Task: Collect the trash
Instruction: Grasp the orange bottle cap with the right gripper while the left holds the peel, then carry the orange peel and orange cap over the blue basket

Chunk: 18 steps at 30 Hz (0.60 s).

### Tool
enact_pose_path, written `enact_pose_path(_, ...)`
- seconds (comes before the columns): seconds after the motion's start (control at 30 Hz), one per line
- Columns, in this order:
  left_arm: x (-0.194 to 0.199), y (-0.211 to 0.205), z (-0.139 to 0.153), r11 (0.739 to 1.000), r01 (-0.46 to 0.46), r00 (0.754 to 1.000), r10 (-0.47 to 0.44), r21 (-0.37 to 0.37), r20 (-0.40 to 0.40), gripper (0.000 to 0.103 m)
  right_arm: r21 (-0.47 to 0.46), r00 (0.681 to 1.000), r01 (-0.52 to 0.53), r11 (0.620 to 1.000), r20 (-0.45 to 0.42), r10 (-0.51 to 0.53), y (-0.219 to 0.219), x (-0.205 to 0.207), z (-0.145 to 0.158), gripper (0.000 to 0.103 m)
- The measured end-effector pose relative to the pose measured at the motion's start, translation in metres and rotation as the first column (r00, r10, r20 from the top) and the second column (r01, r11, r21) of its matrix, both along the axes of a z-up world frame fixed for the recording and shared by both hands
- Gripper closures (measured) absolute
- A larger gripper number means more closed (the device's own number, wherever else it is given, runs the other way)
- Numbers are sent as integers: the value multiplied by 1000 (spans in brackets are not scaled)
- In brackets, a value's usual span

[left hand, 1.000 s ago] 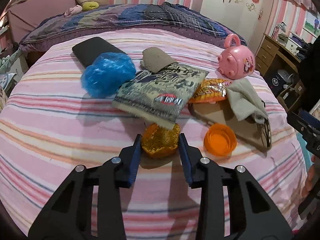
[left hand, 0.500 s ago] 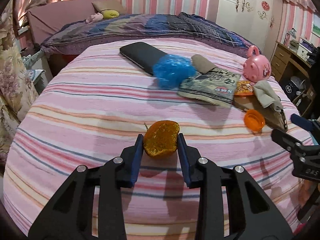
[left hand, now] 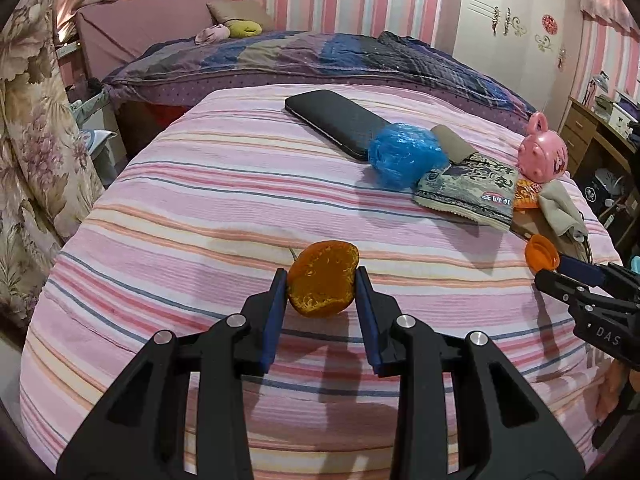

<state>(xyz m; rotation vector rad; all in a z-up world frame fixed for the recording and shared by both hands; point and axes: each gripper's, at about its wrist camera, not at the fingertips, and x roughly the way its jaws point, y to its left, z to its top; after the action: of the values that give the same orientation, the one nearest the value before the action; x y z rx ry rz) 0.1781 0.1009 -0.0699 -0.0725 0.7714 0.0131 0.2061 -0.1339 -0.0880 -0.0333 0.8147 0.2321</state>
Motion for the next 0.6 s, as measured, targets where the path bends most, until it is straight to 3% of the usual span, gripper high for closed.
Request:
enact_pose_path(0.27, 1, -4, -1, 1000, 2, 1000, -2, 1, -5, 70, -12, 1000, -7, 1000, -14, 7, 4, 18, -4, 56)
enact_pose_path(0.37, 1, -7, 1, 1000, 7, 1000, -7, 1, -2, 71, -18, 1000, -27, 999, -10, 27, 5, 18, -2, 63)
enact_pose_path(0.6, -3, -23, 5, 1000, 20, 1000, -20, 22, 9, 71, -34, 998, -31, 999, 50, 32, 2, 8, 5, 63)
